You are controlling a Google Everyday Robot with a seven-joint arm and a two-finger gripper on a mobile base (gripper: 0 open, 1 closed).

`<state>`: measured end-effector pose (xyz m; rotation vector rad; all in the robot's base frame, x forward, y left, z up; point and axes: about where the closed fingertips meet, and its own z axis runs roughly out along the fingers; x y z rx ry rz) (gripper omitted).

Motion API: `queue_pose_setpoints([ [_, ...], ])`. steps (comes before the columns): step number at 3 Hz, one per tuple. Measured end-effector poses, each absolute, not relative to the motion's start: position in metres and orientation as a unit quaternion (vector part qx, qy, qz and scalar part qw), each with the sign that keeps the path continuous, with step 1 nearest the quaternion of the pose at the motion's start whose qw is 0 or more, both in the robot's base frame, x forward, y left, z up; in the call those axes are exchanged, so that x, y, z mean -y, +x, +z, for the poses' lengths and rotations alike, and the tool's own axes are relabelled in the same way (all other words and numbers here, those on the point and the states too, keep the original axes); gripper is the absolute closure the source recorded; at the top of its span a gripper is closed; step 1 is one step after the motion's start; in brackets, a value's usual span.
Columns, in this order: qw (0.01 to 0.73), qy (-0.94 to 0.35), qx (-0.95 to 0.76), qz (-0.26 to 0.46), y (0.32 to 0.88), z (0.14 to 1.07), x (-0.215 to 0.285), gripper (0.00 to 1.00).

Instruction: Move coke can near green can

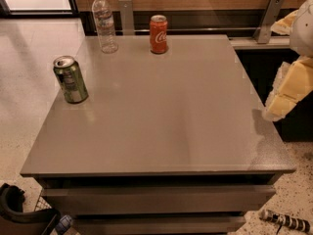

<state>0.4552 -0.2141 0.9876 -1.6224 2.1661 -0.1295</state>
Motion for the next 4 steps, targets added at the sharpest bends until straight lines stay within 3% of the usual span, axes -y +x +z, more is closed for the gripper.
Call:
queue_pose_setpoints([
  [2,0.391,-0.477,-0.786,0.033,0.52,0.958,0.213,0.0],
  [4,0.532,-0.385,-0.753,-0.031,0.597,1.004,0.223,0.0],
])
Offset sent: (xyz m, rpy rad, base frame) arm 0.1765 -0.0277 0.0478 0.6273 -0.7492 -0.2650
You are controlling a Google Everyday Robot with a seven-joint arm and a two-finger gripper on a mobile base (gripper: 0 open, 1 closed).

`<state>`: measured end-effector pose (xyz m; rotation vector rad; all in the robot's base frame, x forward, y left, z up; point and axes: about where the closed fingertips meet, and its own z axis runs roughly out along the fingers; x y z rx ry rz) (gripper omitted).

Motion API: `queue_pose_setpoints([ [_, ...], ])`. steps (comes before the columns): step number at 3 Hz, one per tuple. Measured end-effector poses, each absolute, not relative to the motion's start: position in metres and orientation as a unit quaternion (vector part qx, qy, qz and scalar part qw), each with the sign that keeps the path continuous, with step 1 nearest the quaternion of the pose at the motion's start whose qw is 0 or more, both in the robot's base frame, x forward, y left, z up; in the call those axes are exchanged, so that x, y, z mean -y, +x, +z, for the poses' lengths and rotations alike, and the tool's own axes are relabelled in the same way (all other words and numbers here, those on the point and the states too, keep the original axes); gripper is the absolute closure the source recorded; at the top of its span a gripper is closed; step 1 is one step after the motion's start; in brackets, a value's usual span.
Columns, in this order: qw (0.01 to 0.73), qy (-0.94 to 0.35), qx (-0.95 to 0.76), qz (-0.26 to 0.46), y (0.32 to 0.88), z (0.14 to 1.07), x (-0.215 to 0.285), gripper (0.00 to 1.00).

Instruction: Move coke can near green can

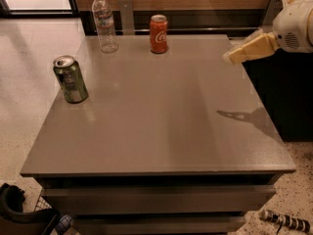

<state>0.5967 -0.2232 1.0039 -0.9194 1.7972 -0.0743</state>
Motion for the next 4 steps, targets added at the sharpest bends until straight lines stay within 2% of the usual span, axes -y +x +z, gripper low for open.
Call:
queue_pose_setpoints([
  [2,0.549,-0.377,-0.745,-0.042,0.602,1.015,0.226,0.0],
  [3,0.564,-0.379,-0.733,-0.023,0.621,1.012,0.214,0.0],
  [4,0.59,-0.381,-0.711,0.032,0.668,1.004,0.178,0.0],
])
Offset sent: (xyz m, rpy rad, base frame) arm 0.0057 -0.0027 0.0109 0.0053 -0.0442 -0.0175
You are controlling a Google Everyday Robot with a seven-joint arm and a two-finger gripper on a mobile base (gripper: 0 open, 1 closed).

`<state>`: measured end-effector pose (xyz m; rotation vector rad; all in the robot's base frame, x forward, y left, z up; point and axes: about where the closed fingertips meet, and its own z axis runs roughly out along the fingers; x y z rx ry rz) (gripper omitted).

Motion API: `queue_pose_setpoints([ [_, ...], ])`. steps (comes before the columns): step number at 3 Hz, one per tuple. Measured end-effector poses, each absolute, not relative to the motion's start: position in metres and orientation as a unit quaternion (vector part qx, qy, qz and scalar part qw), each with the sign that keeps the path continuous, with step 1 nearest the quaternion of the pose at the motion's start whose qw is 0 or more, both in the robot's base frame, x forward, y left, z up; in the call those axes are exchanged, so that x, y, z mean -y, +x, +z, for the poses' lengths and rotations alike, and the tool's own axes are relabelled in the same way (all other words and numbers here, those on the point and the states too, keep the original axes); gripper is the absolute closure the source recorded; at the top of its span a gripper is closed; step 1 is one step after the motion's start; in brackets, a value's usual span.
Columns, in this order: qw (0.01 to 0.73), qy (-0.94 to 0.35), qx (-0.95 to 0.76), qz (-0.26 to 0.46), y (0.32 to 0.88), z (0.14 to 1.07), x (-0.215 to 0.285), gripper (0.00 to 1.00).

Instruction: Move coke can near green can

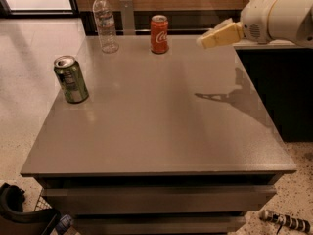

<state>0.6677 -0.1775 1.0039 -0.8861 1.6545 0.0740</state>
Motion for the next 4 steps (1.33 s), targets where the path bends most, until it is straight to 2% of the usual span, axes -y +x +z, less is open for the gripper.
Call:
queue_pose_setpoints([
  [2,0.619,-0.373,-0.682,0.112,0.763,0.974,0.097,0.0],
  [4,0.62,-0.373,-0.678,0.127,0.816,0.956,0.054,0.0],
])
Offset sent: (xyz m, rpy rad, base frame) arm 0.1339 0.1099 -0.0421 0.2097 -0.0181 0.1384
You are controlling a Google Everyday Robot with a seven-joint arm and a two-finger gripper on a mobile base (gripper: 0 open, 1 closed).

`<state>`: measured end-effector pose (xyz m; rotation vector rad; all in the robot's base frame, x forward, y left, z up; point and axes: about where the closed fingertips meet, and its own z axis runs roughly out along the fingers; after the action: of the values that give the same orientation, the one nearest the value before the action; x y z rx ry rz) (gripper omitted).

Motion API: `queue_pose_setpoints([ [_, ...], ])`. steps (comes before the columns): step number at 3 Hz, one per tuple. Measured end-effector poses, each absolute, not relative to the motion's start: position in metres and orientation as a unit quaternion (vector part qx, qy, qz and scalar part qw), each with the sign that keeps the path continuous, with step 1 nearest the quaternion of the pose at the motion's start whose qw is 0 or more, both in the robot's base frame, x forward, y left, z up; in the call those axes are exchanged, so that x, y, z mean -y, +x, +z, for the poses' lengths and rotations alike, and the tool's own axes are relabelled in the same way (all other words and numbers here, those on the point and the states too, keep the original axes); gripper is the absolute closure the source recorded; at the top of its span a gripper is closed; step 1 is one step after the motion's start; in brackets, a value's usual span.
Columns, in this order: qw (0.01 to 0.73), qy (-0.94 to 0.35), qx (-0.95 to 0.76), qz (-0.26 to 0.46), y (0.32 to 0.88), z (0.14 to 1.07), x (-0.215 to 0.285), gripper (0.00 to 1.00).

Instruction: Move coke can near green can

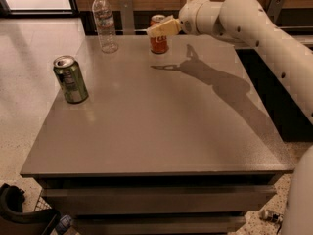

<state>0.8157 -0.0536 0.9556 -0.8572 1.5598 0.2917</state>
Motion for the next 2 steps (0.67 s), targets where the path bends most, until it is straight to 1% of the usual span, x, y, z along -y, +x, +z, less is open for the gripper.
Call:
queue_pose_setpoints([
  [1,0.624,-0.352,-0.68,0.156,0.843,0.938,0.047,0.0],
  [2,0.623,-0.335,-0.681,0.189,0.855,0.925,0.045,0.0],
])
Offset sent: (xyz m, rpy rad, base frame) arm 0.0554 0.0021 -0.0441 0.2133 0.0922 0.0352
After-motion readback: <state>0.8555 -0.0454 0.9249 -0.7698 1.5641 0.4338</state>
